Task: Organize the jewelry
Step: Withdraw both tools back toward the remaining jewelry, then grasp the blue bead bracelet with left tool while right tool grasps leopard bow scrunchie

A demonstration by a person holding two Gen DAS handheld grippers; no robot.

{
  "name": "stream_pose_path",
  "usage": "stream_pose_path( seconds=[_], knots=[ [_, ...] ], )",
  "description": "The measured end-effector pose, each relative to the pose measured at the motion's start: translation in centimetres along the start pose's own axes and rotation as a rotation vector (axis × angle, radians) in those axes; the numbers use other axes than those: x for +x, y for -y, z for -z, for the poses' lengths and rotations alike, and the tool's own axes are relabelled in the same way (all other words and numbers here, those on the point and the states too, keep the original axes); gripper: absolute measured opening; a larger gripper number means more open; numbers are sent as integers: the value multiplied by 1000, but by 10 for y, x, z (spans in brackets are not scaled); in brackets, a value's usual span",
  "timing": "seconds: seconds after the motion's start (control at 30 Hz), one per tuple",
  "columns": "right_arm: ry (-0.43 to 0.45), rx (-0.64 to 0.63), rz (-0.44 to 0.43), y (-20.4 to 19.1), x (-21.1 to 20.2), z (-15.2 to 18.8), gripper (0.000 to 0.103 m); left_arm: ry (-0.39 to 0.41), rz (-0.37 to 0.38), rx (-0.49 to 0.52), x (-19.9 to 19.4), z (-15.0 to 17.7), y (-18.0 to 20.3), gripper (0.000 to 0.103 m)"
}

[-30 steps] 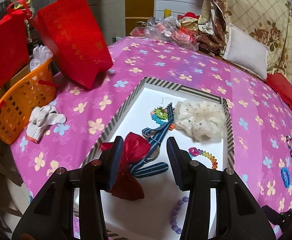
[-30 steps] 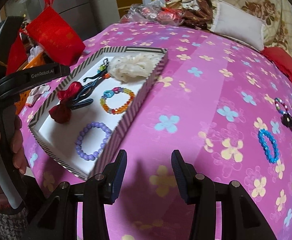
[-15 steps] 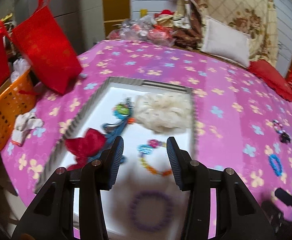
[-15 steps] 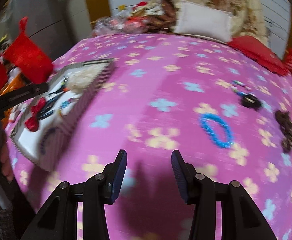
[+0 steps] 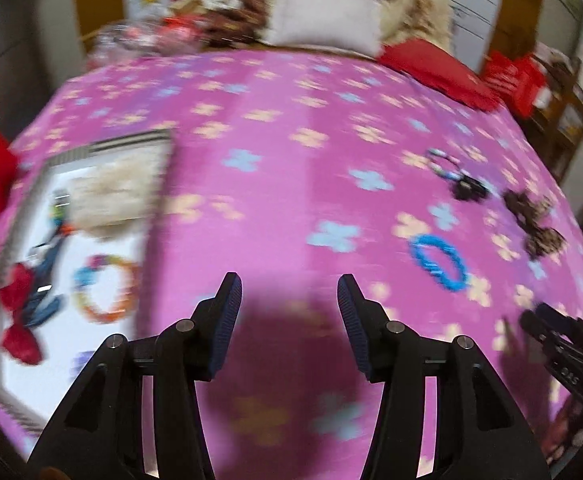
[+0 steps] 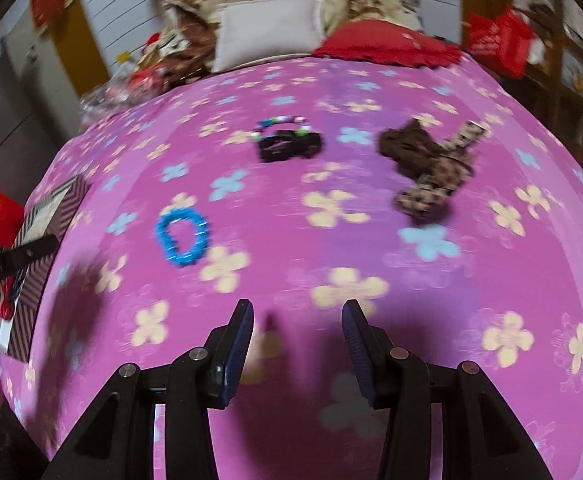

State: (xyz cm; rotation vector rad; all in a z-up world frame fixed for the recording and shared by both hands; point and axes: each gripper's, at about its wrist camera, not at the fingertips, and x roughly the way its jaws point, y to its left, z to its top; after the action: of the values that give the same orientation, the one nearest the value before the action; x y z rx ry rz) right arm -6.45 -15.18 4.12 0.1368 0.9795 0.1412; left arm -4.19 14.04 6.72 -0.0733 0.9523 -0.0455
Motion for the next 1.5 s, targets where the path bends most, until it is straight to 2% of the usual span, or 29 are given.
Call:
stream_pose_path(
  seconds=[0.2, 0.33, 0.4, 0.53, 0.57, 0.6, 0.63, 0.77, 0.9, 0.97, 1.0, 1.17, 1.27, 1.3, 1.37, 1.4, 1.43, 1.5],
  knots=[
    [24, 56, 0, 31, -6, -3, 44, -68, 123, 101, 45, -11, 60, 50],
    [31, 96, 7, 55, -8, -3, 44, -125, 190, 104, 72, -17, 80, 49],
    [33, 114, 12, 65, -9, -2, 44, -136, 202, 111, 80, -20, 87, 49],
    [38, 152, 20, 84, -10, -4, 44, -114, 179, 167, 86, -23, 105, 49],
    [40, 159, 23, 87, -10, -5, 44, -108, 173, 185, 86, -23, 111, 44],
    [42, 164, 25, 90, -10, -6, 44, -105, 169, 197, 87, -23, 113, 24],
    [43, 169, 28, 93, -10, -8, 44, -108, 158, 211, 88, -22, 117, 8],
    [61, 173, 34, 97, -13, -16, 44, -124, 188, 185, 86, -20, 114, 8],
    [93, 143, 55, 94, -14, -34, 47, -103, 209, 138, 69, -15, 96, 8],
    [108, 118, 80, 92, -9, -49, 69, -80, 226, 114, 57, -14, 86, 8],
    [115, 116, 97, 93, -4, -56, 71, -72, 238, 100, 51, -14, 81, 8],
    [72, 159, 91, 97, 23, -78, 71, -46, 289, 61, 34, -15, 68, 8],
    [55, 150, 133, 95, 41, -88, 71, -25, 311, 46, 24, -17, 64, 8],
    [51, 144, 155, 94, 45, -90, 68, -14, 320, 41, 18, -17, 62, 8],
    [35, 129, 186, 92, 53, -91, 31, 4, 334, 35, 8, -16, 57, 8],
    [17, 128, 195, 92, 56, -92, 26, 16, 337, 33, 3, -16, 54, 8],
    [8, 139, 177, 94, 56, -91, 10, 28, 335, 33, -3, -15, 51, 8],
    [4, 148, 164, 94, 50, -91, 9, 45, 335, 31, -12, -17, 44, 8]
  ],
)
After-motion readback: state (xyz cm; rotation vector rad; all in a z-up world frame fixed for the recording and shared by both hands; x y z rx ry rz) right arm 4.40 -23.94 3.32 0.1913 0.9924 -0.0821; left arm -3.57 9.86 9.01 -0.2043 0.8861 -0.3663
